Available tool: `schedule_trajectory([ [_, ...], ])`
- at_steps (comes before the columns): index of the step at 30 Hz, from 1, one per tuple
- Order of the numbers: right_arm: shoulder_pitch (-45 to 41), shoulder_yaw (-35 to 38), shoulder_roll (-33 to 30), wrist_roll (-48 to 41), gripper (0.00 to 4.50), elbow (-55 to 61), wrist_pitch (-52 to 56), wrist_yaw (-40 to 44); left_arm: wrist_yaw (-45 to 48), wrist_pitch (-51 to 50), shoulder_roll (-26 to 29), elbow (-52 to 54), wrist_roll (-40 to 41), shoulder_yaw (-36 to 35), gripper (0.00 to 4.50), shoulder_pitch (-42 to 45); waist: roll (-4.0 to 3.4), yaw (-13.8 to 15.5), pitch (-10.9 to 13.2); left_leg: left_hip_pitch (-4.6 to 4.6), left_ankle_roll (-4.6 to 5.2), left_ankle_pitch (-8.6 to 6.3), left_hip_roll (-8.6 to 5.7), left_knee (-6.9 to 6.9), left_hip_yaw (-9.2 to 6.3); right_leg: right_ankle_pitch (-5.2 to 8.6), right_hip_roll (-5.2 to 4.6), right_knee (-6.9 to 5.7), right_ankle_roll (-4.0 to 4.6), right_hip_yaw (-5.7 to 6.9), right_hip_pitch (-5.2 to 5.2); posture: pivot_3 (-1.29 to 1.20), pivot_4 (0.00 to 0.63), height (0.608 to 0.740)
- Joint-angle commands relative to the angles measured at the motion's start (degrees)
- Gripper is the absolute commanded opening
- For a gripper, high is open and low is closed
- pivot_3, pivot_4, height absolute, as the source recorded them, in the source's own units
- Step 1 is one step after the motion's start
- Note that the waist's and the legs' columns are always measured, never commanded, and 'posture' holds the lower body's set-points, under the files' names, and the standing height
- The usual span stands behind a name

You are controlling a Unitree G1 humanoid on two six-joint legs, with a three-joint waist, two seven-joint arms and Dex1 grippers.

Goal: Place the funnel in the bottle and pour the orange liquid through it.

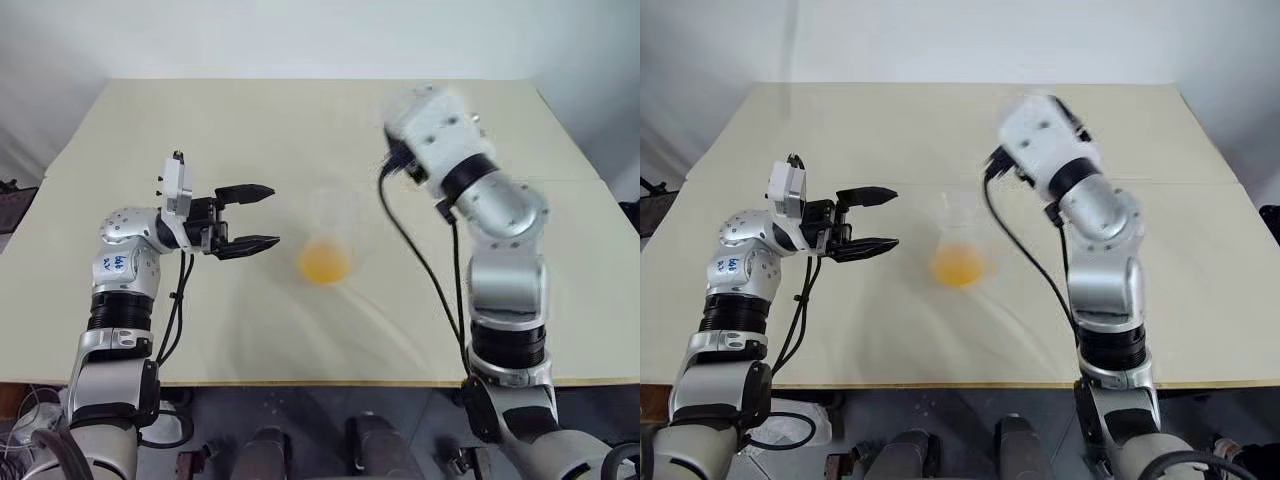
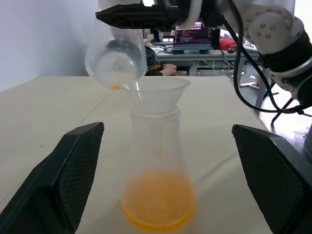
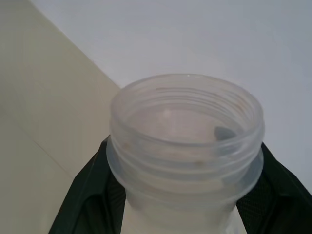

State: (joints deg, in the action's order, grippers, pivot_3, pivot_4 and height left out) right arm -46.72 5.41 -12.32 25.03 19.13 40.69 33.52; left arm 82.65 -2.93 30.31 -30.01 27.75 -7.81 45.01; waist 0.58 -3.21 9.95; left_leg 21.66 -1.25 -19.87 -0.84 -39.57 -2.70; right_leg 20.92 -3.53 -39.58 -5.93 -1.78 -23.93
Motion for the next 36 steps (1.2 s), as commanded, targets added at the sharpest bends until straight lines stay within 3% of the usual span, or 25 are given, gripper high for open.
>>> schedule_trajectory([
  [1,-4.1,7.8,-2.4,-5.9,2.46,-2.4,7.9,-1.5,0.4,0.6,0.5,2.4,0.6,-0.5,4.50,-0.2,0.00,0.0,0.0,0.00,0.01,0.00,-0.02,0.00,0.00,0.00,-0.02,-0.01,0.00,0.00,0.00,0.00,0.150,0.740],
  [8,-8.2,17.8,-6.7,-18.0,2.46,-12.8,8.2,-4.8,0.1,-0.2,1.4,3.4,1.0,-1.3,4.50,-1.1,0.00,-0.4,0.0,-0.01,0.05,0.04,-0.03,0.17,0.04,0.00,-0.02,0.00,0.00,-0.04,-0.03,0.00,0.150,0.740],
  [16,5.9,19.5,-7.0,-28.9,2.46,-18.7,-4.3,-3.7,-1.3,-3.0,3.5,7.2,1.5,-2.0,4.50,-3.5,0.00,-1.5,0.0,-0.08,0.05,0.12,-0.03,0.41,0.07,0.00,-0.03,-0.01,0.00,-0.09,-0.03,0.00,0.150,0.740],
  [22,11.0,18.0,-6.4,-32.4,2.46,-18.9,-11.7,-6.8,-1.7,-4.3,4.4,8.3,1.6,-2.2,4.50,-3.4,-0.01,-1.6,0.0,-0.16,0.06,0.19,-0.03,0.37,0.10,-0.01,-0.03,0.04,-0.01,-0.12,0.07,0.00,0.150,0.740],
  [28,12.5,17.9,-7.6,-37.0,4.46,-16.3,-11.1,-8.4,-1.9,-4.2,3.9,7.5,1.2,-1.6,4.50,-2.0,-0.01,-1.4,0.0,-0.22,0.05,0.19,-0.03,0.40,0.10,-0.01,-0.04,0.08,-0.01,-0.13,0.13,0.00,0.150,0.740],
  [36,12.4,15.2,-11.9,-38.1,4.46,-11.5,-10.6,-9.2,-1.3,-2.7,3.0,4.2,0.4,-0.9,4.50,0.5,-0.01,-1.2,0.0,-0.22,0.06,0.19,-0.04,0.41,0.10,-0.01,-0.05,0.10,-0.01,-0.12,0.14,0.00,0.150,0.740],
])
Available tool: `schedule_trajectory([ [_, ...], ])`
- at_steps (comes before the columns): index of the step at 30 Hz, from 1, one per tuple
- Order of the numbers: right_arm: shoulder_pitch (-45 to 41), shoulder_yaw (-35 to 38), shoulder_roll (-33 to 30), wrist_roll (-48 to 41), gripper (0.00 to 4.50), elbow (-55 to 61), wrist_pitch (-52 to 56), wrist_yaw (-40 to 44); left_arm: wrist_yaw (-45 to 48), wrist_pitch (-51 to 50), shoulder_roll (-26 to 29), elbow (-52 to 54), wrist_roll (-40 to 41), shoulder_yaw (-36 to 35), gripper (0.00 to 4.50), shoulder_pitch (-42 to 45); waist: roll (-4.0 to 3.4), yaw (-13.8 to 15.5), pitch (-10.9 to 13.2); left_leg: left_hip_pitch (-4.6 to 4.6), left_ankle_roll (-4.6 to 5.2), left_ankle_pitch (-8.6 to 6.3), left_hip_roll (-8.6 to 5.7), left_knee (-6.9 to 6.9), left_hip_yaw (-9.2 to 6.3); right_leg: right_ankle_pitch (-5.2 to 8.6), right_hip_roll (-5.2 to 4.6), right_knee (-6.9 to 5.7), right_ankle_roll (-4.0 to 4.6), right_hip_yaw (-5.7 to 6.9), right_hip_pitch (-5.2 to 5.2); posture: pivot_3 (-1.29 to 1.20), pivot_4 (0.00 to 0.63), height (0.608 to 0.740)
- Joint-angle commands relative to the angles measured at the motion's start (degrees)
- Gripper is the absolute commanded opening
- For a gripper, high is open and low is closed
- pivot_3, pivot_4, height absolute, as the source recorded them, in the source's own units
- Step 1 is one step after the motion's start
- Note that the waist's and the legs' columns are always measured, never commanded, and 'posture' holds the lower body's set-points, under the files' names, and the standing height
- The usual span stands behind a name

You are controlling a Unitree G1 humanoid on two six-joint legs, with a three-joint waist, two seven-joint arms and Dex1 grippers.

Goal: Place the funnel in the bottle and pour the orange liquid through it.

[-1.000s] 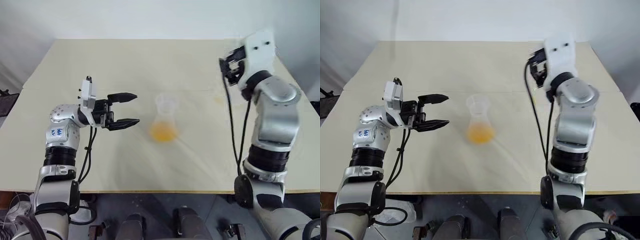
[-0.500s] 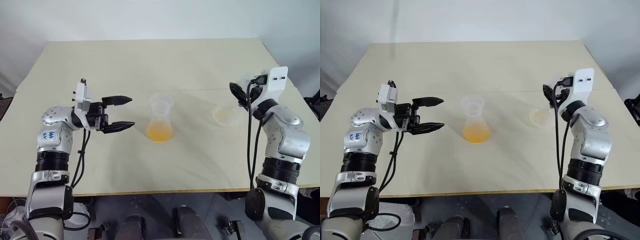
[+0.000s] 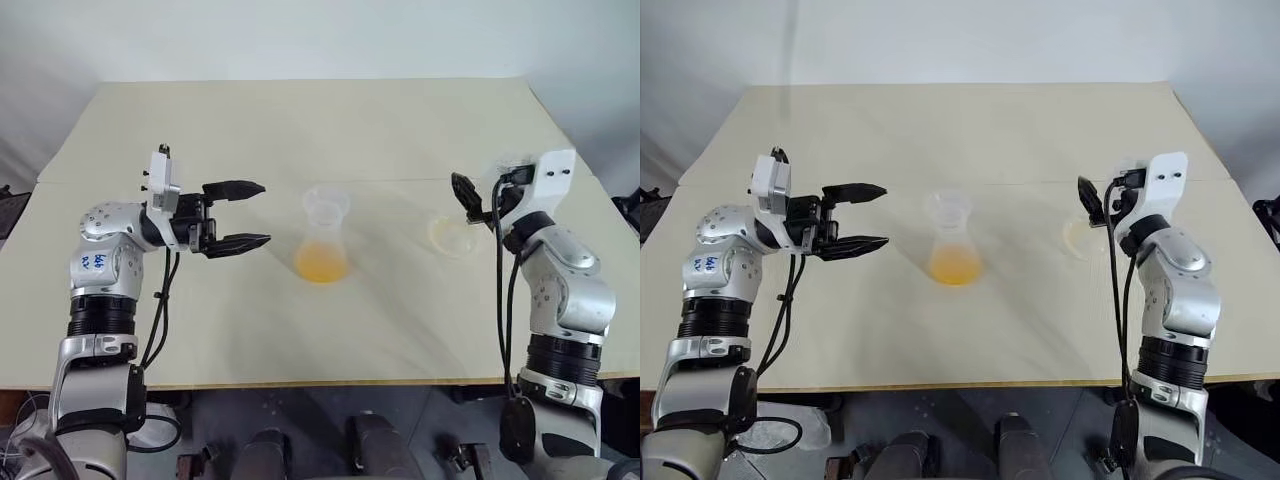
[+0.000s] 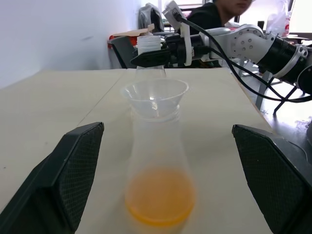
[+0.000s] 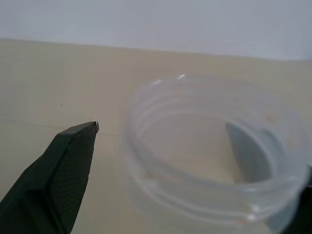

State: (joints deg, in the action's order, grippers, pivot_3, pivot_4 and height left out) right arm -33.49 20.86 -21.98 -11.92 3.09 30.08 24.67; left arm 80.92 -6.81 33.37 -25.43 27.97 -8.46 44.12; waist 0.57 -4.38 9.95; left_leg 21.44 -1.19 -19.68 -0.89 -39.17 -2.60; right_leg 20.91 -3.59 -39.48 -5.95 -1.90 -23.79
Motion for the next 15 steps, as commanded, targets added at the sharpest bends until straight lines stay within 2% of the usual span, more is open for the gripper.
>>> schedule_trajectory([
  [1,-1.0,-0.5,-2.9,-1.3,4.46,5.1,0.4,-0.5,0.5,1.3,-0.2,-0.8,0.1,-0.2,4.50,1.7,0.00,0.1,0.0,0.00,0.00,0.00,0.00,0.00,0.00,0.00,0.00,0.00,0.00,0.00,0.00,0.00,0.150,0.740],
  [11,-4.8,-2.3,-11.0,-3.2,4.46,10.0,5.7,0.6,1.1,3.4,-0.6,-4.0,-0.4,-0.2,4.50,3.2,0.00,0.3,0.0,0.01,0.00,0.00,0.01,0.02,0.01,0.00,0.00,0.05,0.00,-0.01,0.00,0.00,0.150,0.740],
  [15,-6.8,-0.5,-14.4,-10.8,4.46,12.9,9.3,6.2,1.7,1.8,0.9,-3.0,-1.5,1.2,4.50,1.8,0.00,0.9,0.0,0.02,0.00,0.00,0.02,0.03,0.01,0.00,0.01,0.09,0.00,-0.01,0.00,0.00,0.150,0.740],
])
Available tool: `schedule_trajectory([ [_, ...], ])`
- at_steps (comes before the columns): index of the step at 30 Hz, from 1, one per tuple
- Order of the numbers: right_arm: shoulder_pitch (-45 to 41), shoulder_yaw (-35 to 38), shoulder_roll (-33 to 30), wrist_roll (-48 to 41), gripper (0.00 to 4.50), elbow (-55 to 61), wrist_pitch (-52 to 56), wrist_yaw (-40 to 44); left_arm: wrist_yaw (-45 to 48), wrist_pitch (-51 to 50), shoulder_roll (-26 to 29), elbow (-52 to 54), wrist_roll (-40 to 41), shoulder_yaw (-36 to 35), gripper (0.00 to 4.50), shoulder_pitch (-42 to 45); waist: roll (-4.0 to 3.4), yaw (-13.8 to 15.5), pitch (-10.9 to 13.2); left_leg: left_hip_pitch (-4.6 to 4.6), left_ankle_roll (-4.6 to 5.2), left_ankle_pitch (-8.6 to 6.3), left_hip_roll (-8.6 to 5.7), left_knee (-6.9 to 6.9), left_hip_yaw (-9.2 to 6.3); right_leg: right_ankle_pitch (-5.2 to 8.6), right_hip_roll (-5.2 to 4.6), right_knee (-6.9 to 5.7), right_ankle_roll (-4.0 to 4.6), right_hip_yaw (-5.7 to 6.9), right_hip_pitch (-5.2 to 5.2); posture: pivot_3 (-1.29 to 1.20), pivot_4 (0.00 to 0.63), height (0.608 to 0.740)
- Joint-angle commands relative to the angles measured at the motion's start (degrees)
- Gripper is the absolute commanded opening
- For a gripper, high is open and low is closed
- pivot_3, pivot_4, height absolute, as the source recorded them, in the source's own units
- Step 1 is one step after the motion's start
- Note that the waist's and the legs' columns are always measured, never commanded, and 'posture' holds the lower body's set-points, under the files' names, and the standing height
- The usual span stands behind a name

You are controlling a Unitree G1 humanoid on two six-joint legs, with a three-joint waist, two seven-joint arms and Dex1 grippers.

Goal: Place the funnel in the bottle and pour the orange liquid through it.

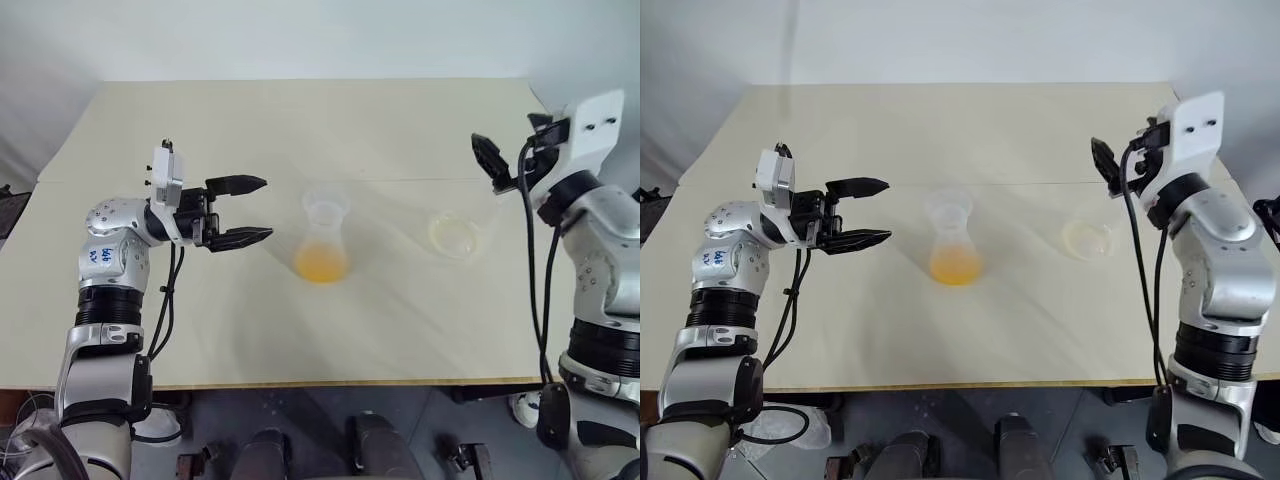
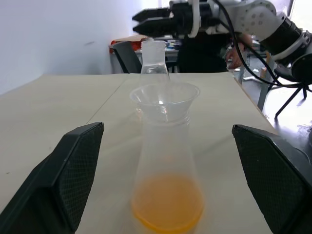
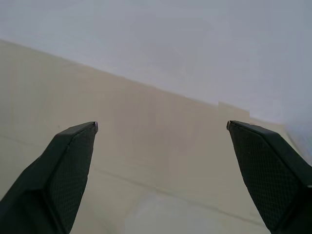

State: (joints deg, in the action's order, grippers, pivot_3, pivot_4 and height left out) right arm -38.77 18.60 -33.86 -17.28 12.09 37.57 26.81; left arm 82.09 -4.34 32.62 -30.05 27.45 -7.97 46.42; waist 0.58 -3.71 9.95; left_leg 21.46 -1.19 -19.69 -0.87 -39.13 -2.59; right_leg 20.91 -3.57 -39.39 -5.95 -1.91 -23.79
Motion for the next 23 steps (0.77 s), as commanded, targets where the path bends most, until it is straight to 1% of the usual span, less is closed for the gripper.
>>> schedule_trajectory([
  [1,-1.3,2.6,-3.6,-8.4,4.46,4.3,3.2,6.5,-0.5,-0.9,1.9,2.0,-1.5,0.6,4.50,-1.0,0.00,0.3,0.0,0.00,0.00,0.00,0.00,0.00,0.01,0.00,0.00,0.01,0.00,-0.01,0.00,0.00,0.150,0.740],
  [4,1.4,3.8,-8.4,-14.0,4.46,4.3,5.7,13.5,-4.3,-4.0,1.8,4.6,0.6,-1.8,4.50,-2.0,0.01,0.7,0.0,0.02,0.01,0.00,0.01,0.00,-0.02,0.00,0.00,0.07,0.00,0.00,0.02,0.00,0.150,0.740],
  [6,4.5,5.7,-11.0,-18.9,4.46,4.2,6.9,19.2,-9.0,-6.6,2.8,7.9,-0.3,-2.5,4.50,-4.3,0.03,1.1,0.0,0.04,0.03,-0.02,0.03,0.01,-0.07,0.00,0.00,0.31,-0.01,0.03,0.11,0.00,0.150,0.740],
  [8,8.2,7.3,-13.1,-22.7,4.46,3.7,7.5,24.2,-11.7,-9.5,3.9,11.1,-0.5,-2.9,4.50,-7.0,0.03,1.7,0.0,0.05,0.09,-0.04,0.03,0.01,-0.08,-0.03,0.00,0.41,-0.05,0.02,0.19,0.00,0.150,0.740],
  [10,13.9,6.8,-15.2,-22.0,4.46,3.0,4.4,29.6,-13.6,-13.0,4.9,15.0,1.3,-4.2,4.50,-10.6,0.03,2.1,0.0,0.05,0.14,-0.07,0.03,0.01,-0.05,-0.05,0.00,0.45,-0.09,0.00,0.20,0.00,0.150,0.740],
  [11,15.5,6.2,-15.9,-21.3,4.46,2.1,2.7,31.3,-14.5,-13.8,5.0,16.2,1.6,-4.5,4.50,-11.5,0.03,2.1,0.0,0.05,0.16,-0.08,0.04,0.01,-0.05,-0.05,0.00,0.47,-0.09,0.00,0.21,0.00,0.150,0.740],
  [14,19.1,8.2,-12.5,-24.9,4.46,-0.7,-1.1,35.4,-13.8,-15.3,4.8,21.9,5.9,-7.6,4.50,-16.4,0.05,2.1,0.0,0.05,0.17,-0.08,0.04,-0.01,-0.03,-0.07,-0.01,0.68,-0.13,-0.02,0.25,0.00,0.150,0.740],
  [17,24.3,6.0,-12.6,-20.6,4.46,-4.2,-9.5,41.0,-13.1,-15.6,6.6,24.0,7.0,-9.8,4.50,-21.4,0.05,2.2,0.0,0.04,0.16,-0.07,0.07,-0.01,-0.03,-0.07,0.00,0.73,-0.13,0.00,0.25,0.00,0.150,0.740],
  [19,25.8,4.9,-12.5,-18.5,4.46,-7.1,-14.9,43.9,-12.6,-15.5,7.4,24.3,7.5,-10.3,4.50,-23.1,0.05,2.2,0.0,0.01,0.16,-0.08,0.08,0.00,-0.02,-0.07,0.02,0.77,-0.12,-0.01,0.27,0.00,0.150,0.740],
  [21,27.0,3.9,-13.0,-17.2,4.46,-9.0,-17.7,45.9,-10.9,-13.1,7.9,24.9,7.4,-10.7,4.50,-24.8,0.04,2.2,0.0,0.00,0.16,-0.07,0.07,-0.01,0.01,-0.07,0.01,0.79,-0.13,-0.02,0.29,0.00,0.150,0.740],
  [23,27.3,3.4,-13.1,-16.5,4.46,-10.3,-19.2,46.2,-10.0,-12.9,8.1,24.8,8.3,-11.3,4.50,-25.4,0.04,2.2,0.0,-0.04,0.16,-0.07,0.07,-0.01,0.02,-0.07,0.01,0.79,-0.12,-0.02,0.32,0.00,0.150,0.740],
])
